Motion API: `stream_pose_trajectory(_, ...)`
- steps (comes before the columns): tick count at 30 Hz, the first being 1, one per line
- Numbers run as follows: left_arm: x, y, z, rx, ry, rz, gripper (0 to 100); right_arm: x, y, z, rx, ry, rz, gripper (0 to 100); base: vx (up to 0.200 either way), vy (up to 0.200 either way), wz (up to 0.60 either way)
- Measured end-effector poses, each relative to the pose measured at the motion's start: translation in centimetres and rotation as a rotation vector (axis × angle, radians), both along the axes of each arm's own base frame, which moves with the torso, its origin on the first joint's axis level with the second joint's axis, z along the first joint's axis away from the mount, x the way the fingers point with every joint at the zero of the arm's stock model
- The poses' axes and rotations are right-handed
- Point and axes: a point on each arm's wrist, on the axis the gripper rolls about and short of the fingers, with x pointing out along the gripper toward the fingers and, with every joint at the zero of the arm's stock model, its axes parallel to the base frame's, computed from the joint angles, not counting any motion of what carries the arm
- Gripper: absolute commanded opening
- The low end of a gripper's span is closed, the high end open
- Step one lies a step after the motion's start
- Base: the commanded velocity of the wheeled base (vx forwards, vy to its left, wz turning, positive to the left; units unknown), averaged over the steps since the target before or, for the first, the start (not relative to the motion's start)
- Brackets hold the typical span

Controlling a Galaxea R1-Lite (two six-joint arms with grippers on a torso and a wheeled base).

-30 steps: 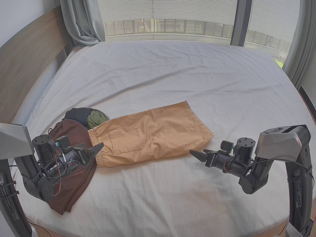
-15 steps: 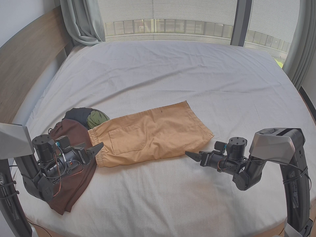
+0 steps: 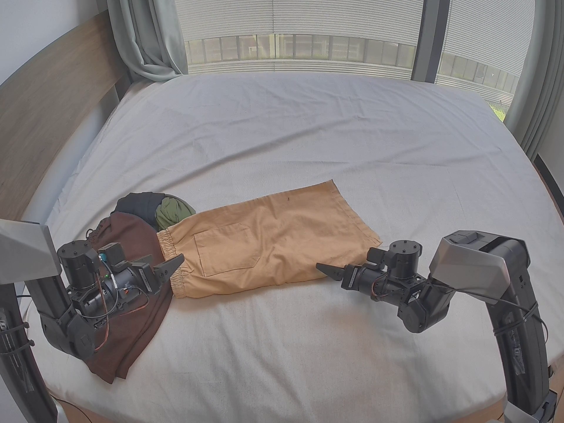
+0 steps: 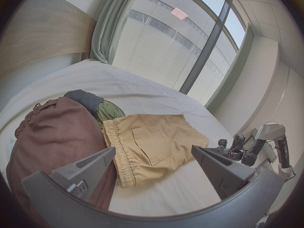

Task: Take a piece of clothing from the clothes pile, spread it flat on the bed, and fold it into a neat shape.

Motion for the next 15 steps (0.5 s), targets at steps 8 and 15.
stream_pose_trajectory(8,0.0,0.0,0.0,-0.002,0.002,0.0,100,1.0,1.4,-0.6,0.063,0.008,0.003,100,0.0,0.0,0.0)
stream_pose_trajectory(15,0.0,0.0,0.0,-0.002,0.001,-0.002,100,1.6,2.1,-0.3,0.098,0.004,-0.003,100,0.0,0.0,0.0)
